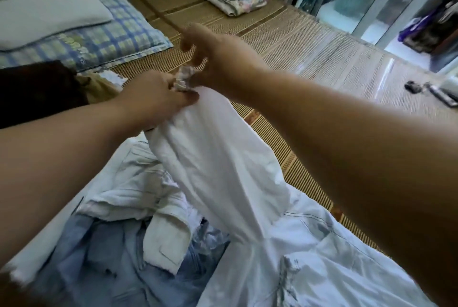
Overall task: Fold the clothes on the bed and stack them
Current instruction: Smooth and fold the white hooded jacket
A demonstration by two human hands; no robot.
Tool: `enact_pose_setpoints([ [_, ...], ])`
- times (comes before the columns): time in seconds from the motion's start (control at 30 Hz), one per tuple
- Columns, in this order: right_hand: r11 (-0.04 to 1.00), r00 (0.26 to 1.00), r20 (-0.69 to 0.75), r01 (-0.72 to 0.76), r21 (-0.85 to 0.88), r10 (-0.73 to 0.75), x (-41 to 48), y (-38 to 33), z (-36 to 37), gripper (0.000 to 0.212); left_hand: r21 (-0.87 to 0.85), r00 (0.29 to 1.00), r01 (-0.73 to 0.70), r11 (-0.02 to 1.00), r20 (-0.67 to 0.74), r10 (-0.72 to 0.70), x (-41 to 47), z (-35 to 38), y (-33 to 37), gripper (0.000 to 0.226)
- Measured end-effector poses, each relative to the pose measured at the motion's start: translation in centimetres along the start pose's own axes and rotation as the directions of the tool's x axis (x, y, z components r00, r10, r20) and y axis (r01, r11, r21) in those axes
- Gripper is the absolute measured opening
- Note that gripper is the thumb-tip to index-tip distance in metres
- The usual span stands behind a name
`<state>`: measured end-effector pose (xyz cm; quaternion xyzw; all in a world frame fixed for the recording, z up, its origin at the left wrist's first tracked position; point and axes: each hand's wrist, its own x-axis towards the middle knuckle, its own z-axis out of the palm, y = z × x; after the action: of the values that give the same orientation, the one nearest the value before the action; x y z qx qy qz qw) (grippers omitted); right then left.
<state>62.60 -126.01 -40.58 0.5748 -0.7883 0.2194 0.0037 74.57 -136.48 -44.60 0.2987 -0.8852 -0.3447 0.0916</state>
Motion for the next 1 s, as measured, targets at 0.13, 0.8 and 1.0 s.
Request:
enact_pose_setpoints([
  [0.13,0.785,0.798,-0.100,-0.550,0.284,0.595,-8.8,4.6,5.0,0.072,-0.005,0.970,0.241,0.970,0.029,-0.241,0.7,0.6,-3.7,0.028],
  [0.8,-0.126,0.457,0.436,-0.564,0.816,0.775,-22.3,3.9,15.1,0.044,-0.661,0.839,0.370,0.652,0.539,0.070,-4.7,3.6,6.8,0.017],
  [1.0,-0.350,0.519,0.280,0.039,0.936,0.808,-28.0,1.3,0.0,0.047,-0.556,0.771,0.126,0.821,0.576,0.271,-12.9,13.2,18.4,0.016],
])
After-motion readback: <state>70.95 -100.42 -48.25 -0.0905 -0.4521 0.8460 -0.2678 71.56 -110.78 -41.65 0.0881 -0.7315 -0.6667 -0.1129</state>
